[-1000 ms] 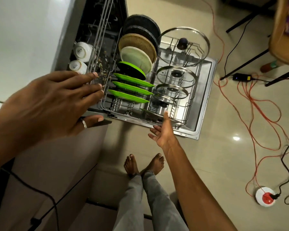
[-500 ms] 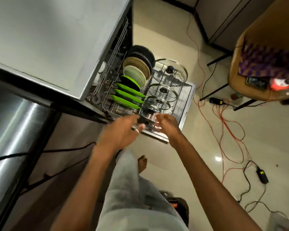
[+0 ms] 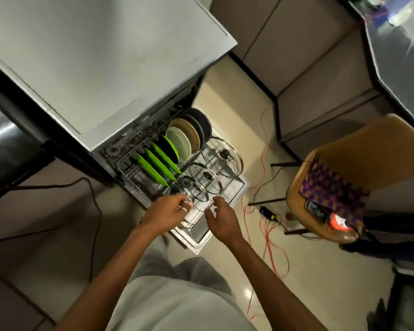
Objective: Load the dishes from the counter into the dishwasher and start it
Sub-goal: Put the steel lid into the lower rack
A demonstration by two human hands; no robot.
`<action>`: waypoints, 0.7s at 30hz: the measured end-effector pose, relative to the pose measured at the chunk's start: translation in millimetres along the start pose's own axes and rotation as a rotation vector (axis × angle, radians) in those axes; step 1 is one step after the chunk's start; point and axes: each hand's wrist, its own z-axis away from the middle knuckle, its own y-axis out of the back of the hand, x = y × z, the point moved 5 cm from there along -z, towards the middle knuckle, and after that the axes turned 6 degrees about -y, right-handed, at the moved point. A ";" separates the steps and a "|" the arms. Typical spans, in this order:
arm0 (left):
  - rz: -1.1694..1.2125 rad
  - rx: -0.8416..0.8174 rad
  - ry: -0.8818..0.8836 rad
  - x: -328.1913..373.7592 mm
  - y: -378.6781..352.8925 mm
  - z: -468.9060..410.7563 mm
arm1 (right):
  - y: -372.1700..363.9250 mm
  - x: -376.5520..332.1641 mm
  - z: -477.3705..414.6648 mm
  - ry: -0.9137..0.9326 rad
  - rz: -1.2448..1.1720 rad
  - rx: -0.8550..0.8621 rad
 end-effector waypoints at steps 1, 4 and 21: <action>0.013 0.020 0.013 6.5 -0.1 -3.1 | 7.7 0.5 -5.9 0.049 0.065 0.004; 0.008 0.062 0.081 19.5 -11.1 -8.2 | 25.2 5.6 -21.3 0.134 0.176 0.009; -0.115 0.494 0.494 100.2 -219.8 -54.8 | 82.6 117.7 -120.7 0.822 0.607 -0.086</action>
